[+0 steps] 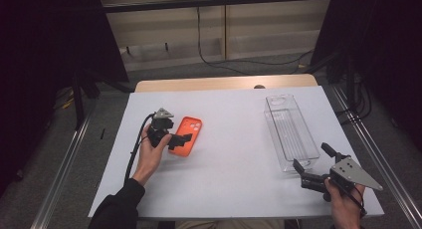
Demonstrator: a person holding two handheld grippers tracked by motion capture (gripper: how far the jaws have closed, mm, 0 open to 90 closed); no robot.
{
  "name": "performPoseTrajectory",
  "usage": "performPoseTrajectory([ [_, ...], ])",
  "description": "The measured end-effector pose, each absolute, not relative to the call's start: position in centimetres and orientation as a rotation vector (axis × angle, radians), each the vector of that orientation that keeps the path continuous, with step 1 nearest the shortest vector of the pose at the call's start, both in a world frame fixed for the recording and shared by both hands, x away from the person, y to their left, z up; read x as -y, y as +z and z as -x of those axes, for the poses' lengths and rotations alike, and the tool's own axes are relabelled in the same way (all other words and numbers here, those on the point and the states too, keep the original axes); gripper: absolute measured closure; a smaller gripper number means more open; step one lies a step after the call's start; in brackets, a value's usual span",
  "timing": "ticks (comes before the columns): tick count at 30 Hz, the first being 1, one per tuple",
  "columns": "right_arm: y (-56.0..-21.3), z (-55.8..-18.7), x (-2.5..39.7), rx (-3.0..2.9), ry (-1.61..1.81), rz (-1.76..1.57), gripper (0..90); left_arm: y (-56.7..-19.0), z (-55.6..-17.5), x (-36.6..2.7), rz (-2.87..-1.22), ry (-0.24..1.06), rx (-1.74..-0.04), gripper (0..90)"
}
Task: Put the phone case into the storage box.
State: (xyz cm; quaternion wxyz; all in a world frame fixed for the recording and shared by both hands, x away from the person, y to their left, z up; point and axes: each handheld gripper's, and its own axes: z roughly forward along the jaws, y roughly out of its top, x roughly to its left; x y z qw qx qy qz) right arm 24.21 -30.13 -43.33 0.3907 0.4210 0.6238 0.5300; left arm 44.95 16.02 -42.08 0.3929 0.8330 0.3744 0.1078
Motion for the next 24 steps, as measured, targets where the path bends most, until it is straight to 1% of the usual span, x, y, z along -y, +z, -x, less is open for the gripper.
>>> performPoseTrajectory([
  [5, -43.3, -24.2, 30.1, -1.586, 1.347, -1.07, 0.0, -42.7, -45.9, -15.9, -2.165, 0.209, -0.982, 5.9],
  [9, -43.3, -24.2, 30.1, -1.583, 1.348, -1.068, 0.0, -43.0, -46.6, -15.9, -2.175, 0.195, -0.985, 5.4],
  [14, -43.3, -24.2, 30.1, -1.585, 1.348, -1.067, 0.0, -43.1, -47.2, -15.6, -2.236, 0.163, -1.004, 5.1],
  [19, -43.3, -24.2, 30.1, -1.585, 1.347, -1.068, 0.0, -43.2, -47.6, -14.9, -2.245, 0.18, -1.006, 5.5],
  [22, -43.3, -24.2, 30.1, -1.586, 1.345, -1.068, 0.0, -43.3, -48.0, -14.4, -2.284, 0.163, -1.009, 5.4],
  [24, -43.3, -24.2, 30.1, -1.584, 1.347, -1.069, 0.0, -43.5, -48.1, -14.2, -2.302, 0.18, -1.015, 5.5],
])
